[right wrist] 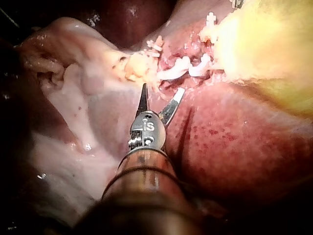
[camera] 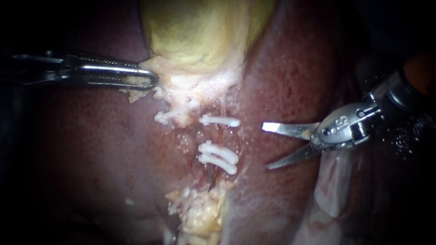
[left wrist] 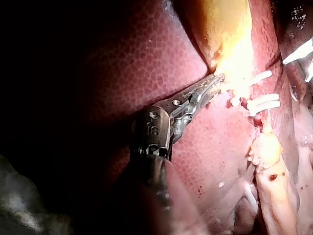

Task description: Go to the cutting position right tube

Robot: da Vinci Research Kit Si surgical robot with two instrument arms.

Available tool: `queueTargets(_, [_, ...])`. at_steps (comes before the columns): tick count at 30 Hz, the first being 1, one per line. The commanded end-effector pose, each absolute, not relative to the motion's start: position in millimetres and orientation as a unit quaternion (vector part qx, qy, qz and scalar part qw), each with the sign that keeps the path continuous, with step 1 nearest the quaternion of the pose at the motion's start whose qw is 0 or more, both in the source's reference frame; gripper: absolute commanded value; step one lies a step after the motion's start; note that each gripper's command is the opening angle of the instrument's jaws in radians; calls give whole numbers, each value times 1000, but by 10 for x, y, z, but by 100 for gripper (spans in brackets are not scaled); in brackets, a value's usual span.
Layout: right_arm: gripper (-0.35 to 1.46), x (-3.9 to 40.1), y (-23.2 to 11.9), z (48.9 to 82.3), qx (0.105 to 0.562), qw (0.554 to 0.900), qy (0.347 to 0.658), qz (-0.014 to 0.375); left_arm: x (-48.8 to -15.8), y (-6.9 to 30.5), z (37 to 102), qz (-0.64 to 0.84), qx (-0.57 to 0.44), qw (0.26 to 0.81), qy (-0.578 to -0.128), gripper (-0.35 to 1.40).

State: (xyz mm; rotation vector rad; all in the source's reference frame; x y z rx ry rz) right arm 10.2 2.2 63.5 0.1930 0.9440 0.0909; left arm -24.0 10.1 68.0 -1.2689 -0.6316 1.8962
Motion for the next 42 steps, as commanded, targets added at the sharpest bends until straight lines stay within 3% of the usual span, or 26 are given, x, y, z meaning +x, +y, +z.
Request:
queueTargets(1, [128,102,22,636,93,885,454,44,-237,103,676,741,-496,377,-248,-35])
queueTargets(9, [128,106,23,636,98,883,457,42,-207,114,638,739,-492,387,-249,-35])
queueTargets(14, [128,112,21,638,112,879,462,36,-205,113,632,740,-492,387,-246,-35])
queueTargets(27, [129,144,6,683,252,831,469,161,-206,113,634,740,-492,387,-245,-35])
queueTargets(35, [129,163,10,708,296,802,487,181,-207,112,634,740,-492,387,-245,-35])
queueTargets(42, [128,180,15,714,322,777,516,162,-207,112,634,740,-492,387,-245,-35])
